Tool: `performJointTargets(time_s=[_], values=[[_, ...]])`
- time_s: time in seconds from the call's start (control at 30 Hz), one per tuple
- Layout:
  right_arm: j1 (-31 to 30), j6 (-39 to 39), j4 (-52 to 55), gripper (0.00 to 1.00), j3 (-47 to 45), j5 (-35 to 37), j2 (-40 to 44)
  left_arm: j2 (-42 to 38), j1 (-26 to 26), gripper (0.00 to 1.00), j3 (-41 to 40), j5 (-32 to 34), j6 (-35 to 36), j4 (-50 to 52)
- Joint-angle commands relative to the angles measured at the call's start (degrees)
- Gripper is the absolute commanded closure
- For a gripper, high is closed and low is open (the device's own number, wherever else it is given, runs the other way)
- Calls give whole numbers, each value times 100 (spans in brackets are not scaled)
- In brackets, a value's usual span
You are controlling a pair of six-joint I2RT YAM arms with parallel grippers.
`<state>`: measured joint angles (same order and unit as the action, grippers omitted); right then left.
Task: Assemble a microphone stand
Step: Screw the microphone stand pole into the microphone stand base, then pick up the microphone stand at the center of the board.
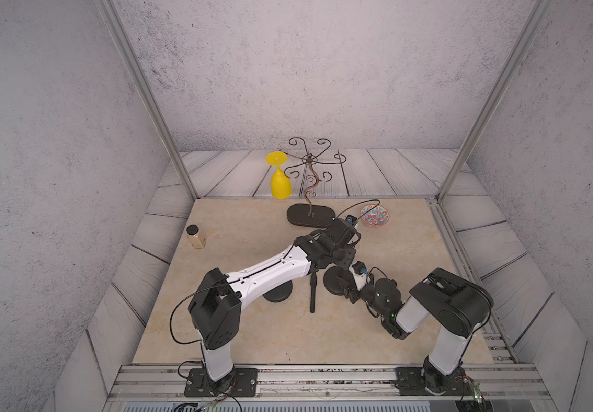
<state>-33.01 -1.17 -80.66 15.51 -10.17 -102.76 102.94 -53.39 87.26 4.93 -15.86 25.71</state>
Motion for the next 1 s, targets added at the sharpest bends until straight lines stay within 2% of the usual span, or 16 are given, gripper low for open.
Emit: performJointTargets(time_s=[0.0,0.13,0.2,0.27,0.37,0.4,0.47,0.5,0.57,0.67,0.8,0.83,0.9,0.97], values=[[517,-139,42,39,113,-2244,16,403,-47,85,-242,-176,4,1209],[927,-392,32,42,593,-3154,-456,404,-46,85,-227,-188,4,1228],[1002,-419,33,46,765,-3219,-624,398,-45,85,-210,-212,4,1232],[1027,-410,33,55,883,-3181,-726,394,-42,85,-222,-221,11,1225],[1025,-370,33,78,972,-2917,-821,418,-47,85,-209,-229,12,1226],[1034,-336,33,86,949,-2719,-832,420,-41,85,-212,-237,6,1217],[1004,-303,26,94,833,-2229,-816,425,-48,85,-216,-238,-3,1209],[953,-293,28,98,751,-1884,-799,425,-40,85,-219,-238,-5,1194],[700,-156,31,100,540,-1021,-732,425,-45,85,-230,-238,-18,1172],[-100,-7,33,100,274,1052,-694,420,-44,85,-227,-273,-41,1147],[-1617,-298,32,100,491,5264,-1090,412,-47,85,-255,-287,-49,1148],[-1931,-306,32,100,662,6103,-1266,401,-41,85,-275,-286,-57,1153],[-2347,-313,33,100,971,6790,-1541,369,-46,85,-310,-280,-67,1160],[-2491,-528,29,100,1093,6496,-1624,341,-41,85,-357,-248,-58,1154]])
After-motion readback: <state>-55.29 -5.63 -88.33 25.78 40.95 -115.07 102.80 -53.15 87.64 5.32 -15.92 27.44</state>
